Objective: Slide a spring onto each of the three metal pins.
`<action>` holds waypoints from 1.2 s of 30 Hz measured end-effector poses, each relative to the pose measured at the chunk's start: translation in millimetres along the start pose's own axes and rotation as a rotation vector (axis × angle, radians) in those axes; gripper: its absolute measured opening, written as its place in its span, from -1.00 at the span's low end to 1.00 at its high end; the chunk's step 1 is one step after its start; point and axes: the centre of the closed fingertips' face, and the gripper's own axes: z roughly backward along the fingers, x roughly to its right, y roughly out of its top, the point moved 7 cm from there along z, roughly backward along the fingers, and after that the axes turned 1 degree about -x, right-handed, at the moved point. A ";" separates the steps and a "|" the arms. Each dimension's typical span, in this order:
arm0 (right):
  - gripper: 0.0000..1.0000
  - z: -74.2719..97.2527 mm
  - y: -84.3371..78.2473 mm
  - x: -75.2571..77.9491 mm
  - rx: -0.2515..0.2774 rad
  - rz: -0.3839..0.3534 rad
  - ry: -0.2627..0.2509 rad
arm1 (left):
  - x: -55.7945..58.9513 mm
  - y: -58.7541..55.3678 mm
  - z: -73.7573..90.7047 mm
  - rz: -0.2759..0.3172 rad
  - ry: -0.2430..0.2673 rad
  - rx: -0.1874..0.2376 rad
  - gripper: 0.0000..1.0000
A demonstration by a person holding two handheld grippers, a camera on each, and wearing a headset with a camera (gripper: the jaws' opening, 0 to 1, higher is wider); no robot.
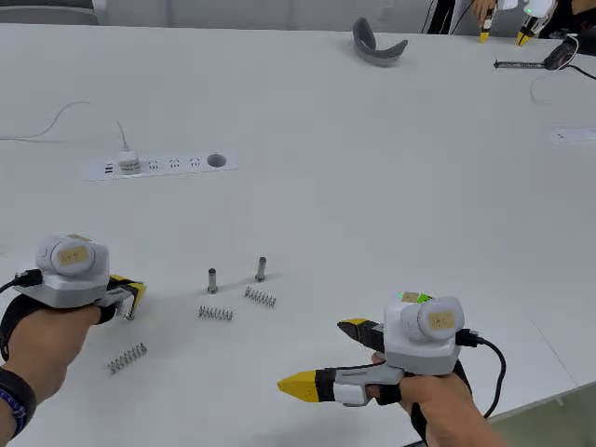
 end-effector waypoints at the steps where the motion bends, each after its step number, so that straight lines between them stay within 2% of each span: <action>1: 0.88 0.1 0.4 -0.2 0.003 -0.002 0.001 | -0.2 -0.6 1.5 0.002 0.001 0.002 -0.86; 19: 0.88 1.0 -1.3 -2.6 -0.006 0.007 0.003 | -2.0 -12.1 23.5 -0.017 0.016 0.006 -0.86; 36: 0.88 -0.3 -3.1 -5.3 -0.009 0.011 0.011 | -1.0 -21.5 33.0 -0.013 0.035 0.012 -0.85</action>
